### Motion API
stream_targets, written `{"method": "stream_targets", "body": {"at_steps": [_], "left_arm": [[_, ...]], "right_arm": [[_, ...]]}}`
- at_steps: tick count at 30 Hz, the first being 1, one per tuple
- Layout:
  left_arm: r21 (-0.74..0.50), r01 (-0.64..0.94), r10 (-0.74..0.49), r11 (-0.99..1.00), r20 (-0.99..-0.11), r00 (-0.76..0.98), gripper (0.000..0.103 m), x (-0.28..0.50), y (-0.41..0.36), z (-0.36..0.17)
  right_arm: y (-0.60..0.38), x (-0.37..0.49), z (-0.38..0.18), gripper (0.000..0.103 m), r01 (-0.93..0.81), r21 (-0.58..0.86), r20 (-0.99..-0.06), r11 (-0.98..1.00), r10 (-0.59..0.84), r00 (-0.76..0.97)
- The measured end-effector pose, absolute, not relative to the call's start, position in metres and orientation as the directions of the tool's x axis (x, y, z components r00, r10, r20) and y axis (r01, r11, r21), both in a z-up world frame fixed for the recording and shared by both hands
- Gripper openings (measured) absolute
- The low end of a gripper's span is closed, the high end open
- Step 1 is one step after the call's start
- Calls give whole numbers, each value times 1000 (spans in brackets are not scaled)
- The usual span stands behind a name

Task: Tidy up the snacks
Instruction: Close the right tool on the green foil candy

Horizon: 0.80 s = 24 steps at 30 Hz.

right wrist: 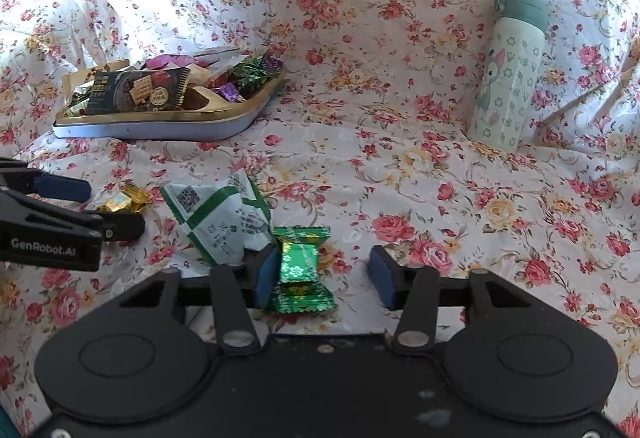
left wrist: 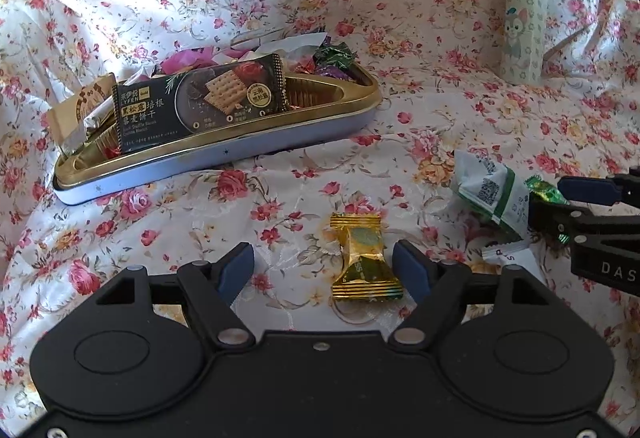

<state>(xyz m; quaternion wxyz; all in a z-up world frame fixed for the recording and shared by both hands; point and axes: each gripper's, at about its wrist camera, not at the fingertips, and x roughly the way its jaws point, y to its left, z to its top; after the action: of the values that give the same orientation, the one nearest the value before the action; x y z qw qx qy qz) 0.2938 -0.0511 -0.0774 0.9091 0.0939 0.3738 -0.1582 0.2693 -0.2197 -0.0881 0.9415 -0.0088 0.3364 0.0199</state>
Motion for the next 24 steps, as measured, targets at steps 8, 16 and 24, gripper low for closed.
{"method": "stream_targets", "body": {"at_steps": [8,16,24], "left_arm": [[44,361,-217,932,-729,649,81,298,-51,-77],[41,366,-224,929,-726,650,81,298,-49,-78],[43,364,-223,930,-722,655,81,297,-49,-79]], "right_arm": [[-202,265,-90,24,-113,-96,-618,989,30,786],[-208,265,-91,22,-115,-58,-618,992,55,784],[-230,270,-88,19,-18,49,-624,999,45,780]]}}
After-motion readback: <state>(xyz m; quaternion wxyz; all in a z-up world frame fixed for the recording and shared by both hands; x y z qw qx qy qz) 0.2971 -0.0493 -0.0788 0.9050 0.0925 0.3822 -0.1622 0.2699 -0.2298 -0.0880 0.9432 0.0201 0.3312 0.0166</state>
